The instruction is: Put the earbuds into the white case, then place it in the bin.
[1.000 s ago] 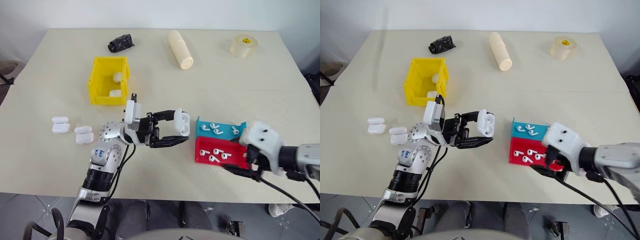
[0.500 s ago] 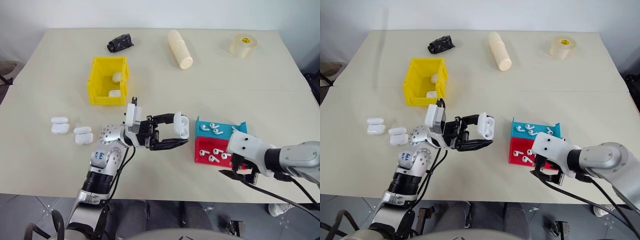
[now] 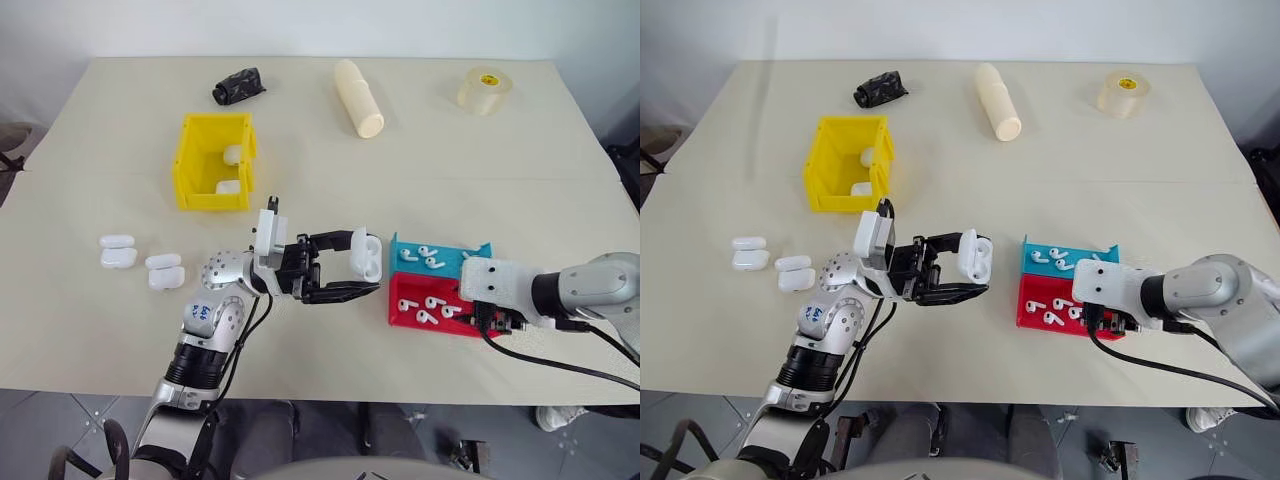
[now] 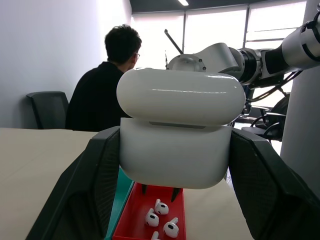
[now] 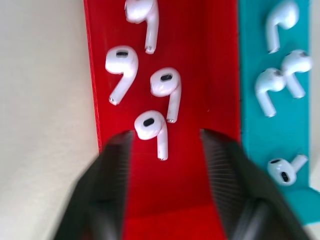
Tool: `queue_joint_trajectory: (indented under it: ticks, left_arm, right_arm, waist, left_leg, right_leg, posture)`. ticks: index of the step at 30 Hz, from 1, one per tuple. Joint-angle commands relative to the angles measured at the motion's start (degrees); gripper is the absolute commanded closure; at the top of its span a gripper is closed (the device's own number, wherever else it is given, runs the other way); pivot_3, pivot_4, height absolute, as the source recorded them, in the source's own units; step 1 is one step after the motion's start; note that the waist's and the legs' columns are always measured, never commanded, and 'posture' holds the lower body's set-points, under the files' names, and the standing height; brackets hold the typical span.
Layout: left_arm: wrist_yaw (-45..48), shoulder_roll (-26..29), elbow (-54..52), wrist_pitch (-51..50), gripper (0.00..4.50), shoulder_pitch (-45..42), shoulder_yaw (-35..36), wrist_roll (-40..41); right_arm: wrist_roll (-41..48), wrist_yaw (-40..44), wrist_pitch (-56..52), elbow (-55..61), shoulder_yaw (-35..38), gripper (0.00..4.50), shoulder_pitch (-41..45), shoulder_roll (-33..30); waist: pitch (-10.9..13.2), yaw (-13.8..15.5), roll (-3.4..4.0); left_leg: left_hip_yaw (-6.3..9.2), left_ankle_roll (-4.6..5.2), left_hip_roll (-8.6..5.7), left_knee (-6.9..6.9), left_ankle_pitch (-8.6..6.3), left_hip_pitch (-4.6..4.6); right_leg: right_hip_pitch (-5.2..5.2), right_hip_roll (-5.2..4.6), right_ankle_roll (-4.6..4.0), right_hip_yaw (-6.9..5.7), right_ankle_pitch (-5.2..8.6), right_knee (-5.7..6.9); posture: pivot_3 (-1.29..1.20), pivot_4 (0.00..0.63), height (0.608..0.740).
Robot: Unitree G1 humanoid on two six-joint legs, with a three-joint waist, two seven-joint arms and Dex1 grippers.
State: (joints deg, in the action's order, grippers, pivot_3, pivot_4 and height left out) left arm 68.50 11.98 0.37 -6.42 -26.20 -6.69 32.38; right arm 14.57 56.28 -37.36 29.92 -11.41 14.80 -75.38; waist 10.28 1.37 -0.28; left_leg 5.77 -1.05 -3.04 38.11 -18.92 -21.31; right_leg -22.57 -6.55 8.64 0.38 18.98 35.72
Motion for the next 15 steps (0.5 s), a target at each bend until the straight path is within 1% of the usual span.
queue_joint_trajectory:
  ticks: [1, 9, 15]
  left_arm:
    - [0.04, 0.22, -2.97, 0.22, 1.67, 0.2, 0.27, 0.9]
    - [-0.93, 0.43, -4.18, -0.08, 1.67, 1.05, 0.3, 0.83]
    - [-1.77, 0.52, -4.74, -0.09, 1.67, 1.46, 0.42, 0.7]
  right_arm:
    - [-2.38, 2.56, 2.28, -0.75, -0.58, 2.64, 1.81, 1.03]
    - [-7.06, 7.21, 4.9, -2.99, -4.03, 2.64, 5.56, 3.91]
    - [-10.54, 8.96, 6.85, -4.32, -5.19, 2.64, 5.42, 4.83]
  waist:
    - [0.0, 0.01, 0.0]
    - [0.0, 0.0, 0.0]
    - [0.0, 0.0, 0.0]
  left_leg:
    - [0.0, 0.0, 0.0, 0.0, 0.0, 0.0]
    - [0.0, -0.01, 0.01, -0.01, 0.0, 0.0]
    - [0.0, -0.01, 0.04, -0.01, 0.0, 0.0]
  right_leg:
    - [0.0, 0.0, 0.0, 0.0, 0.0, 0.0]
    - [-0.02, 0.0, 0.0, 0.0, 0.0, 0.0]
    - [-0.02, 0.0, 0.0, 0.0, 0.0, 0.01]
  posture:
    - [0.0, 0.15, 0.74]
    - [0.0, 0.15, 0.74]
    - [0.0, 0.15, 0.74]
